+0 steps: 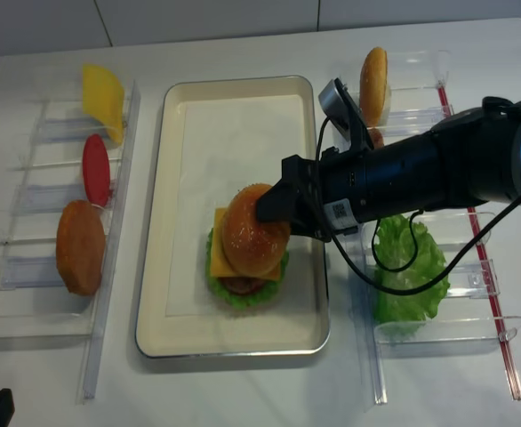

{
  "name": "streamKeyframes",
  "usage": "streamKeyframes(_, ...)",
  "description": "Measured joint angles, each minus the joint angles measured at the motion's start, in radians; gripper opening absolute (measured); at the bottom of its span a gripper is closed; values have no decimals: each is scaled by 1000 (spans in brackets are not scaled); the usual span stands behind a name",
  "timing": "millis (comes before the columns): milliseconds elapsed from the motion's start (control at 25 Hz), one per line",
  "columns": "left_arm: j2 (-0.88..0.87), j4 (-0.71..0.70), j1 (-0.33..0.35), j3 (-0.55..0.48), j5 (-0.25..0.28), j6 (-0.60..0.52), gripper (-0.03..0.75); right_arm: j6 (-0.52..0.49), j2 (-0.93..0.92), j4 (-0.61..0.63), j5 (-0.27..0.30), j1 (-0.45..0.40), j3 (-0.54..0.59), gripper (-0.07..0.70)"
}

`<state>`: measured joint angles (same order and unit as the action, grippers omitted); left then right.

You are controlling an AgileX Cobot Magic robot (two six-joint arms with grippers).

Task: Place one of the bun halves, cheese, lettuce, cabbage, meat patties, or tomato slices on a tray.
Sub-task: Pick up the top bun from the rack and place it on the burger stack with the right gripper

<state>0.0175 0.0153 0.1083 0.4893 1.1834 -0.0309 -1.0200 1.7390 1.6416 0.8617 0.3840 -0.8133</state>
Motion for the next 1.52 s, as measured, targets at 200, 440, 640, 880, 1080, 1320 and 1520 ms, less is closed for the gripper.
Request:
streamKeyframes(200,0,0,0,0,0,0,251,7,0,-22,-4,0,0,487)
streamKeyframes(440,0,0,0,0,0,0,251,9,0,-24,-8,0,0,514)
streamKeyframes(640,0,0,0,0,0,0,251,19,0,-24,-24,0,0,515)
streamKeyframes(880,0,0,0,0,0,0,251,63,0,-24,-16,0,0,516)
streamKeyframes(1080,0,0,0,0,0,0,251,84,0,-24,-9,0,0,516)
streamKeyframes(1320,0,0,0,0,0,0,251,103,0,-24,4,0,0,515)
streamKeyframes(1520,0,-2,0,0,0,0,251,118,0,-24,-16,29,0,515)
